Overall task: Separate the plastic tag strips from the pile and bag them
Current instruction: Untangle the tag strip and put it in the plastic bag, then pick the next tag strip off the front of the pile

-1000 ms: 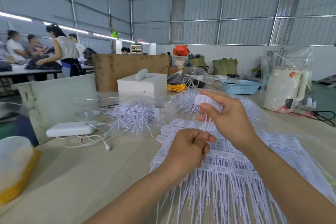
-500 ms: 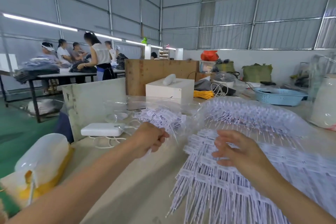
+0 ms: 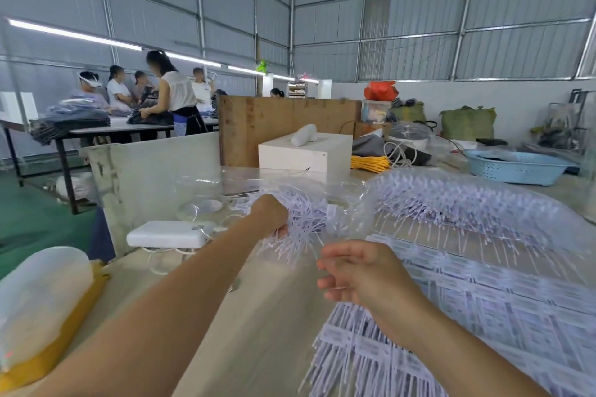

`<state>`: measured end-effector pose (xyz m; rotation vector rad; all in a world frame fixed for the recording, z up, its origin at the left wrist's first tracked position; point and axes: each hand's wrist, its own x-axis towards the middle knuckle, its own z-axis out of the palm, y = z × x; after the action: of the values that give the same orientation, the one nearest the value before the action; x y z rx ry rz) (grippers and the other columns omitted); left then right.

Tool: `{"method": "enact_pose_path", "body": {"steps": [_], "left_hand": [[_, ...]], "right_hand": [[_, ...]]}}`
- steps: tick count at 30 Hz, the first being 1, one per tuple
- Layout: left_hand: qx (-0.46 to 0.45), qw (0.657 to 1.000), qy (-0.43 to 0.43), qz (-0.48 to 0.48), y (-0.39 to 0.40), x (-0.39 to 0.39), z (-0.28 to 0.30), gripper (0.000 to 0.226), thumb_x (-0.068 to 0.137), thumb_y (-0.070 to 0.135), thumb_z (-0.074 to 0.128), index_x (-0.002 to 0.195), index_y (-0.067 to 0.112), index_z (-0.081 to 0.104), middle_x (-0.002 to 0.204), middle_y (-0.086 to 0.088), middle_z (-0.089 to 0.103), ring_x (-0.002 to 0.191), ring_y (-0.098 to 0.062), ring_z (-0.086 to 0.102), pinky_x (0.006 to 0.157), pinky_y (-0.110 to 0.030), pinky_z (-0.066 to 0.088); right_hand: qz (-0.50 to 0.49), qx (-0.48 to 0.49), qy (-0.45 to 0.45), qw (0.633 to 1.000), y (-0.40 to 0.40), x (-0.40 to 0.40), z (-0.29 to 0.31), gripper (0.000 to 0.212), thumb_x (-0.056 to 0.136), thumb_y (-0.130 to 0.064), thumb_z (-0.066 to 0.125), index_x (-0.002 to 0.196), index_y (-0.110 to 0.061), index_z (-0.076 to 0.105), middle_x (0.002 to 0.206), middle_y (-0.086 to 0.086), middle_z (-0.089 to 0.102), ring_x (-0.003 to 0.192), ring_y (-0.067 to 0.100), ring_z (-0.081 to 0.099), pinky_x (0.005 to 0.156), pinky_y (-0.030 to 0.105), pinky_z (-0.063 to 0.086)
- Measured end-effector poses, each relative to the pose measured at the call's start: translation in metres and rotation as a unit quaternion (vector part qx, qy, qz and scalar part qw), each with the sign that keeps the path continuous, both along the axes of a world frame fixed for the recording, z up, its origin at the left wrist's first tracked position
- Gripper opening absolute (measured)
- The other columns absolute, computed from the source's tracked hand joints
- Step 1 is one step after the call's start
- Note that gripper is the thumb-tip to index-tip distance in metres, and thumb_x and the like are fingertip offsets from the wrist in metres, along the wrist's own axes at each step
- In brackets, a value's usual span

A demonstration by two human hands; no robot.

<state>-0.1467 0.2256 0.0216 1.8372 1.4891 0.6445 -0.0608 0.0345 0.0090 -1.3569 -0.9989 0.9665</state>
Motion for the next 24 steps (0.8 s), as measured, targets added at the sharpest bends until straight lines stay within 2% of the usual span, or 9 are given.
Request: {"method": "enact_pose_path", "body": {"steps": [2, 5, 10, 12, 14, 17, 19, 21, 24], "left_hand": [[0.074, 0.996, 0.047, -0.003, 0.010, 0.006, -0.007, 0.021, 0.091, 0.003, 0.047, 0.096, -0.007, 0.064, 0.066, -0.007, 0.056, 0.063, -0.018, 0.060, 0.054, -0.020, 0.044], [0.151, 0.978, 0.140, 0.021, 0.011, 0.012, -0.016, 0.019, 0.090, 0.010, 0.050, 0.105, 0.000, 0.059, 0.105, -0.014, 0.063, 0.101, -0.029, 0.060, 0.075, -0.029, 0.045], [0.195, 0.927, 0.322, 0.004, -0.007, 0.011, -0.010, 0.028, 0.091, 0.013, 0.046, 0.117, 0.007, 0.056, 0.127, -0.015, 0.052, 0.121, -0.031, 0.047, 0.100, -0.038, 0.041], [0.227, 0.888, 0.399, 0.008, -0.027, 0.003, 0.008, 0.029, 0.092, 0.017, 0.047, 0.119, 0.008, 0.054, 0.129, -0.015, 0.048, 0.121, -0.032, 0.046, 0.099, -0.042, 0.040], [0.273, 0.858, 0.435, -0.006, -0.053, -0.004, 0.025, 0.021, 0.093, 0.018, 0.048, 0.108, 0.008, 0.057, 0.117, -0.012, 0.055, 0.111, -0.030, 0.054, 0.092, -0.039, 0.046], [0.346, 0.861, 0.359, -0.101, -0.103, 0.000, 0.035, 0.018, 0.093, 0.021, 0.049, 0.103, 0.010, 0.061, 0.105, -0.007, 0.061, 0.102, -0.025, 0.058, 0.085, -0.033, 0.048], [0.353, 0.872, 0.224, -0.255, -0.145, 0.013, 0.030, 0.018, 0.093, 0.020, 0.052, 0.102, 0.014, 0.067, 0.106, -0.003, 0.065, 0.098, -0.021, 0.059, 0.085, -0.032, 0.048], [0.333, 0.846, 0.141, -0.391, -0.184, 0.032, 0.017, 0.019, 0.092, 0.020, 0.056, 0.104, 0.016, 0.070, 0.105, -0.001, 0.068, 0.094, -0.016, 0.061, 0.085, -0.032, 0.050], [0.303, 0.819, 0.179, -0.453, -0.216, 0.065, -0.004, 0.035, 0.094, 0.037, 0.054, 0.122, 0.017, 0.061, 0.118, -0.005, 0.061, 0.106, -0.022, 0.056, 0.092, -0.037, 0.045]], "right_hand": [[0.012, 0.002, -0.006, 1.000, -0.001, 0.001, -0.003, 0.012, 0.087, 0.004, 0.059, 0.090, -0.007, 0.065, 0.084, 0.011, 0.070, 0.057, 0.014, 0.066, 0.051, 0.022, 0.053], [0.016, 0.012, -0.020, 1.000, -0.002, 0.000, -0.004, 0.012, 0.087, 0.002, 0.059, 0.090, -0.008, 0.065, 0.085, 0.016, 0.070, 0.060, 0.014, 0.067, 0.056, 0.022, 0.054], [-0.003, 0.046, -0.002, 0.999, -0.015, 0.000, 0.008, 0.013, 0.087, 0.005, 0.059, 0.090, -0.007, 0.064, 0.081, 0.013, 0.070, 0.061, 0.016, 0.067, 0.059, 0.022, 0.055], [-0.023, 0.066, -0.027, 0.997, -0.030, 0.010, 0.017, 0.014, 0.087, 0.002, 0.060, 0.088, -0.011, 0.065, 0.085, 0.013, 0.070, 0.062, 0.015, 0.068, 0.059, 0.024, 0.056], [-0.061, 0.084, -0.080, 0.991, -0.053, 0.029, 0.025, 0.013, 0.087, -0.001, 0.061, 0.089, -0.013, 0.065, 0.089, 0.012, 0.068, 0.060, 0.013, 0.067, 0.056, 0.023, 0.055], [-0.160, 0.075, -0.154, 0.972, -0.093, 0.067, 0.027, 0.014, 0.087, 0.001, 0.061, 0.086, -0.013, 0.065, 0.089, 0.011, 0.065, 0.052, 0.009, 0.064, 0.050, 0.021, 0.054], [-0.224, 0.051, -0.176, 0.957, -0.121, 0.092, 0.021, 0.011, 0.087, 0.004, 0.058, 0.090, -0.004, 0.066, 0.082, 0.012, 0.063, 0.048, 0.011, 0.061, 0.048, 0.022, 0.052], [-0.275, 0.009, -0.221, 0.936, -0.144, 0.112, 0.008, 0.013, 0.088, 0.005, 0.056, 0.099, 0.004, 0.065, 0.081, 0.013, 0.062, 0.058, 0.019, 0.062, 0.058, 0.031, 0.053], [-0.299, -0.049, -0.295, 0.906, -0.165, 0.121, -0.008, 0.017, 0.088, 0.007, 0.051, 0.096, 0.011, 0.066, 0.087, 0.019, 0.063, 0.077, 0.018, 0.058, 0.080, 0.037, 0.050]]}}
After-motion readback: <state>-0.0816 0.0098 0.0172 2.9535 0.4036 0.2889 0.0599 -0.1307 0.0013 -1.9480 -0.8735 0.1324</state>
